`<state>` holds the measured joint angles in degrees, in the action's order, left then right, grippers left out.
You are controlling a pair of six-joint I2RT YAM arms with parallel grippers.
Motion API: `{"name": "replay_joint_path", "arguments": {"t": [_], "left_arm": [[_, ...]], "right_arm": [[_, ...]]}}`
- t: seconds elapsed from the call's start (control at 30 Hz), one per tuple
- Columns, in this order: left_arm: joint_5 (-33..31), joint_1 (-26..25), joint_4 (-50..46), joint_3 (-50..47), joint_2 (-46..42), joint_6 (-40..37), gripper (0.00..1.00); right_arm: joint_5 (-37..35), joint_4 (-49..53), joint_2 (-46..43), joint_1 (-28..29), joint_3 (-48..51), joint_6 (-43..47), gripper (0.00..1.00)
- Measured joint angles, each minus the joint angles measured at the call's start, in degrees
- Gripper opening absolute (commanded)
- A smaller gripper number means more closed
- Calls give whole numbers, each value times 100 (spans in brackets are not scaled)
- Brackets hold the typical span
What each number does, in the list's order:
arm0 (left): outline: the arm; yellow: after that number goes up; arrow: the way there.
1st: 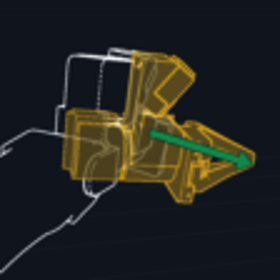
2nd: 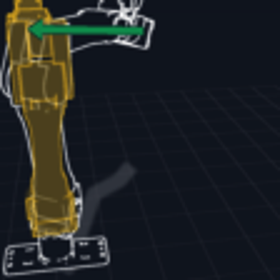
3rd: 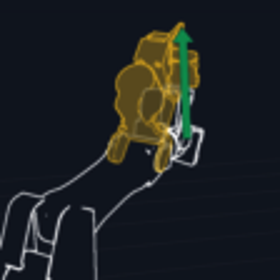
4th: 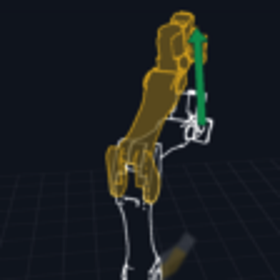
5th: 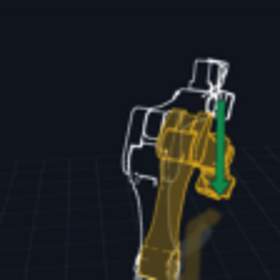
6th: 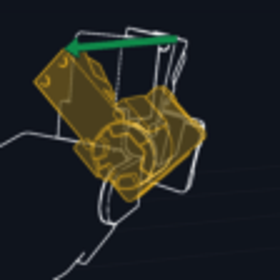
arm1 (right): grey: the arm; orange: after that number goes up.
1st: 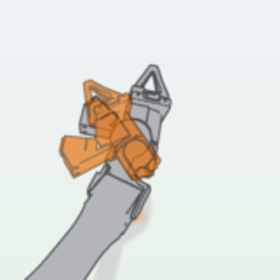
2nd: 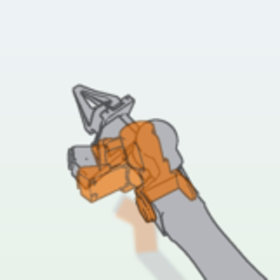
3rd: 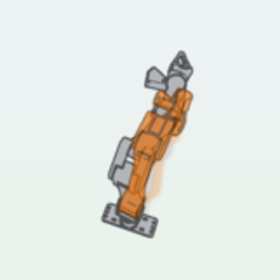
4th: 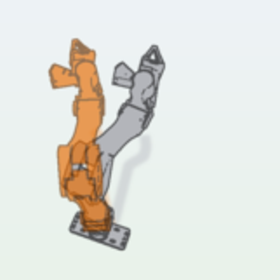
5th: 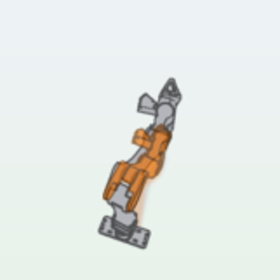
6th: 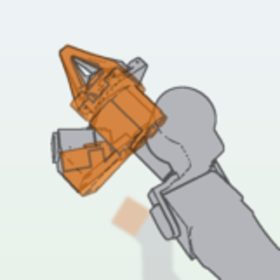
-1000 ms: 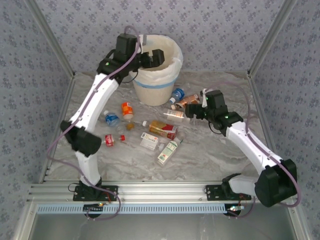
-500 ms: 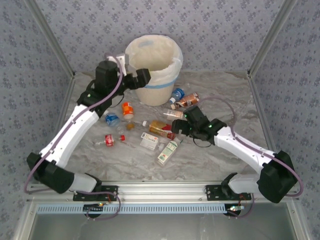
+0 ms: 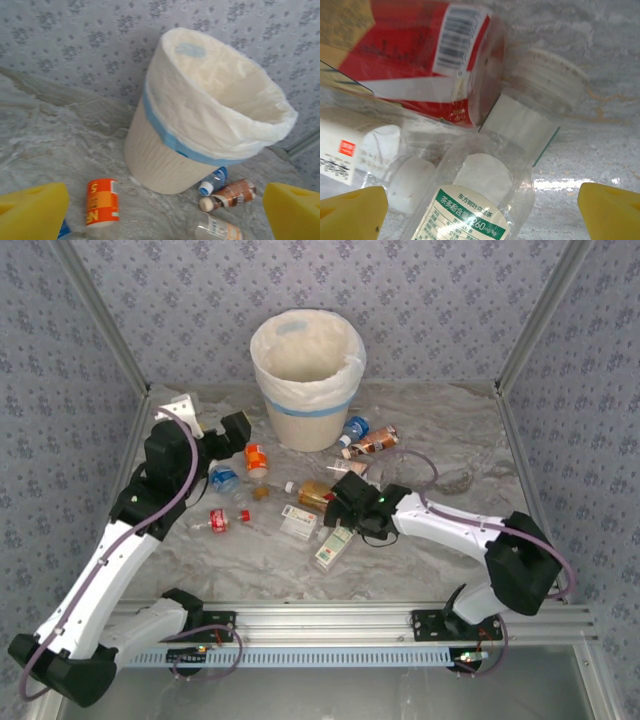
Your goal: Put the plastic bottles in the bin
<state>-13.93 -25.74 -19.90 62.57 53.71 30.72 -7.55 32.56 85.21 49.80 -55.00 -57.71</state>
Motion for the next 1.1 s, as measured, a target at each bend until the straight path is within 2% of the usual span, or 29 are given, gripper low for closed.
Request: {"name": "replay_joint_path", "arguments": {"t": [0.13, 0.27, 0.63, 0.97, 1.1], "left_arm": [[-221, 74, -181, -103, -59, 0, 99], [-317, 116, -262, -136, -57, 0, 100], [-345, 138, -267, -179, 122, 90, 99], [-459, 142, -286, -179, 157, 144, 100], [-616, 212, -306, -205, 160, 247, 99]], "right_arm": [[-66, 184, 133, 50, -13, -57, 95], [-63, 229, 208, 48, -11, -39, 81], [92, -70, 619, -175, 284, -7, 83], [-50, -396, 562, -269, 605, 59, 62], [-122, -542, 323, -269, 839, 50, 57]]}}
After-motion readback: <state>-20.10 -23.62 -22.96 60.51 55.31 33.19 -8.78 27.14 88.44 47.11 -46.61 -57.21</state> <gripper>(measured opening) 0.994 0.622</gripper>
